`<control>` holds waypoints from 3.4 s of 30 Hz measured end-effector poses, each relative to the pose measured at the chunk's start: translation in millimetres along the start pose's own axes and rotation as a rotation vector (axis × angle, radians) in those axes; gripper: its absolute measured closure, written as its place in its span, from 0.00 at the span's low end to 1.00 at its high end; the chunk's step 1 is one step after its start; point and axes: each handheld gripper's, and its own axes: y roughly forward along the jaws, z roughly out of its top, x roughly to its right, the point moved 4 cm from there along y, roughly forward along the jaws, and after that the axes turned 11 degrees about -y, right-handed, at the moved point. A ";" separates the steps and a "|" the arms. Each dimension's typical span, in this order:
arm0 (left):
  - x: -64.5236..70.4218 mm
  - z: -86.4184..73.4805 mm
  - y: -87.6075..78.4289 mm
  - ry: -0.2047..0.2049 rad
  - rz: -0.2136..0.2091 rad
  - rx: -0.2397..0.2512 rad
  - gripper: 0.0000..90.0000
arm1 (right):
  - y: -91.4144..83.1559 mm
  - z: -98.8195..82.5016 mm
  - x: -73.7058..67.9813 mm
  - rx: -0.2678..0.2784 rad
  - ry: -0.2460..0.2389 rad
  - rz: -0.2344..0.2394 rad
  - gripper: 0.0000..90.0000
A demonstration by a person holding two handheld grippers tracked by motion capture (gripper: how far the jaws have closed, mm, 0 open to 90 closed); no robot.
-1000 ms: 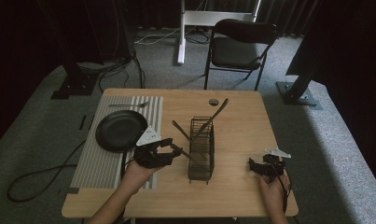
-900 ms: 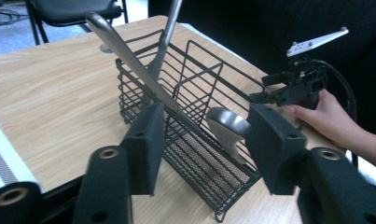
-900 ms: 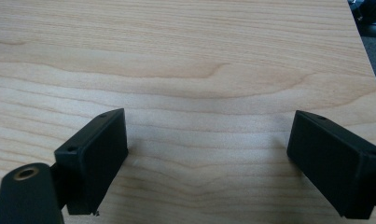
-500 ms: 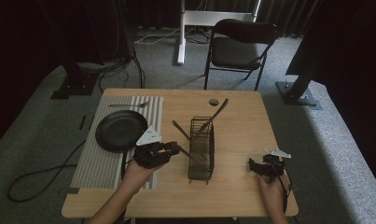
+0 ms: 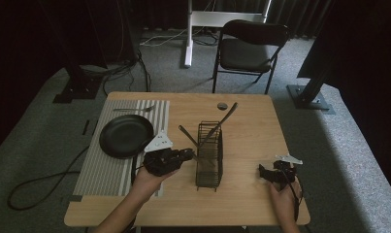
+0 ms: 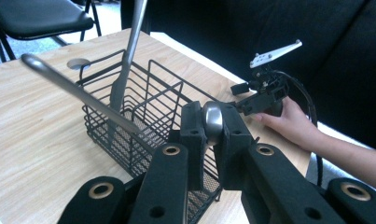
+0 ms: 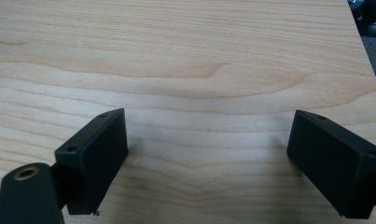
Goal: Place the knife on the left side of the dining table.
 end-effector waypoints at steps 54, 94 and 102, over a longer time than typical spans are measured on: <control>36.1 81.6 -43.2 0.109 -0.037 0.182 0.93 | 0.0 0.0 0.0 0.000 0.000 0.000 0.13; -89.0 3.5 -89.2 -0.120 0.302 0.199 0.93 | 0.1 0.0 -0.1 0.001 0.001 0.000 0.13; -114.2 -11.4 -82.4 -0.214 0.300 0.222 0.93 | 0.1 0.0 -0.1 0.001 0.000 -0.001 0.13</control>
